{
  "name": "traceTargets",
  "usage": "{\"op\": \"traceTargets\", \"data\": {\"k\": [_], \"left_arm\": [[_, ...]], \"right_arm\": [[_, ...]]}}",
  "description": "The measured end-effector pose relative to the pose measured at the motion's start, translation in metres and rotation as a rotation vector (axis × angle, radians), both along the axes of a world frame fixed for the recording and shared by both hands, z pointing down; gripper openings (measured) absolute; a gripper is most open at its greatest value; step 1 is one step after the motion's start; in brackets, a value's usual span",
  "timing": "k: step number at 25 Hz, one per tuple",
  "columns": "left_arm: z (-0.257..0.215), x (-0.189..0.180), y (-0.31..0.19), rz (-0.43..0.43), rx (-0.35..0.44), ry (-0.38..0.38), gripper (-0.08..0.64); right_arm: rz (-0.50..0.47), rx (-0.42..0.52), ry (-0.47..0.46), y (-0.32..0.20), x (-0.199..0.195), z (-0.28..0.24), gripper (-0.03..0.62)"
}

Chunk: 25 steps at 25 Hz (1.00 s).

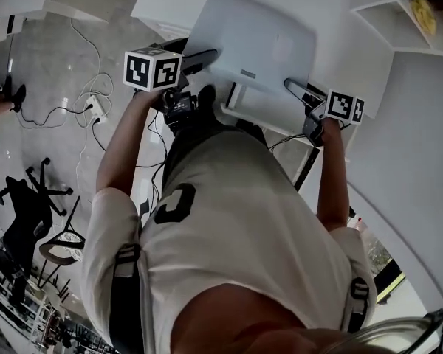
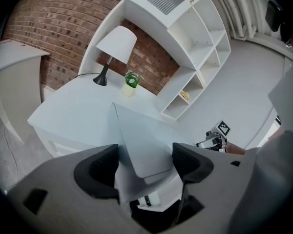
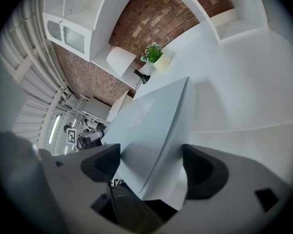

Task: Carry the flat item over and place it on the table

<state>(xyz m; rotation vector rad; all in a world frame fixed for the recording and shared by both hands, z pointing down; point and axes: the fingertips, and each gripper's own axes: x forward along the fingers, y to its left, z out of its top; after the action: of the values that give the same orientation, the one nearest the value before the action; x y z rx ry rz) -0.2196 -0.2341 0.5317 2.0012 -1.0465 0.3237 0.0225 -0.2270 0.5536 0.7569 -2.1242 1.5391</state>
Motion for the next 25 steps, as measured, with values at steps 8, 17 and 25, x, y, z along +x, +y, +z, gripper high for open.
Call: {"op": "traceTargets", "data": {"k": [8,17,25], "left_arm": [[0.019,-0.047,-0.025,0.028,-0.032,0.029,0.337],[0.027,-0.055,-0.044,0.059,-0.046,0.01,0.337],[0.05,-0.036,-0.058,0.093,-0.066,-0.059,0.337]], "right_arm": [[0.043,-0.019,0.04,-0.02,-0.048,0.01,0.382],[0.095,-0.023,0.119,-0.048,-0.055,0.015,0.382],[0.157,0.004,0.168,-0.072,-0.036,0.036,0.376]]}}
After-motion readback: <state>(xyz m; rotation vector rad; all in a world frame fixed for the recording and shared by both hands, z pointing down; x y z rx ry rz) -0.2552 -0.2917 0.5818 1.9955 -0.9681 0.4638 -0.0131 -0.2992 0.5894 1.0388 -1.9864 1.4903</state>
